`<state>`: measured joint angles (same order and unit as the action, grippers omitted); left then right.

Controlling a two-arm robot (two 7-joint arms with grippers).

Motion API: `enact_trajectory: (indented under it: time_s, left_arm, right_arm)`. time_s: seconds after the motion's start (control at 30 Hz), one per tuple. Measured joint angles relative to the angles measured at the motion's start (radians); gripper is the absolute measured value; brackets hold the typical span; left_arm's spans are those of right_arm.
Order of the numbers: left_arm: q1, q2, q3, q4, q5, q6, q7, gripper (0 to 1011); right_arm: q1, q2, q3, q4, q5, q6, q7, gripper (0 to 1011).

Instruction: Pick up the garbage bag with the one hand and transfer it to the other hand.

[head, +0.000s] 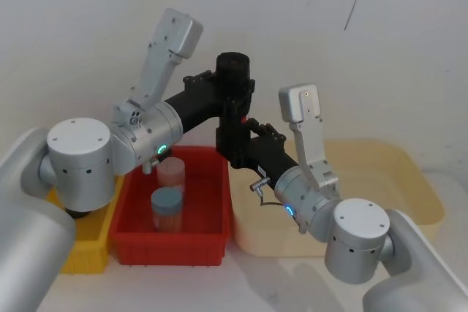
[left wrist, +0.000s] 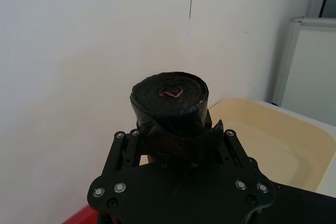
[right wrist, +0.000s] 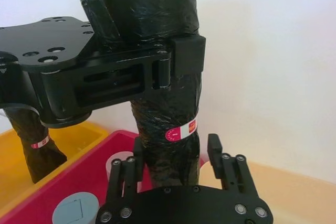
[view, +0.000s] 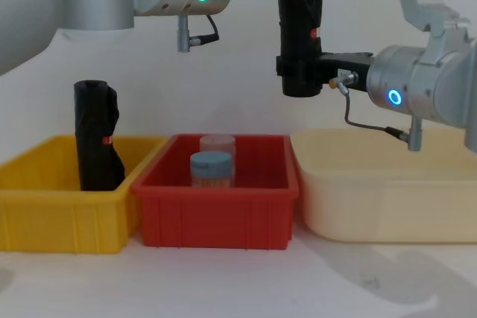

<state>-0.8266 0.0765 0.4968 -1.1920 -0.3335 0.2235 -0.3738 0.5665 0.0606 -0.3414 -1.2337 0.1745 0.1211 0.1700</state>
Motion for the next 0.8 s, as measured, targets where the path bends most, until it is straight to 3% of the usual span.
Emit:
enact_trajectory:
  time_s: [0.27,0.47,0.8]
  left_arm:
    - [0.0,0.0,0.0,0.0,0.0,0.0,0.0,517]
    - [0.0,0.0,0.0,0.0,0.0,0.0,0.0,517]
    - [0.0,0.0,0.0,0.0,0.0,0.0,0.0,789]
  right_arm:
    - [0.004,-0.002,0.002,0.007,-0.001,-0.002,0.0,501]
    - [0.006,-0.003,0.003,0.01,-0.002,-0.002,-0.001,477]
    - [0.002,-0.007,0.014,0.006,0.002,-0.001,0.0,476]
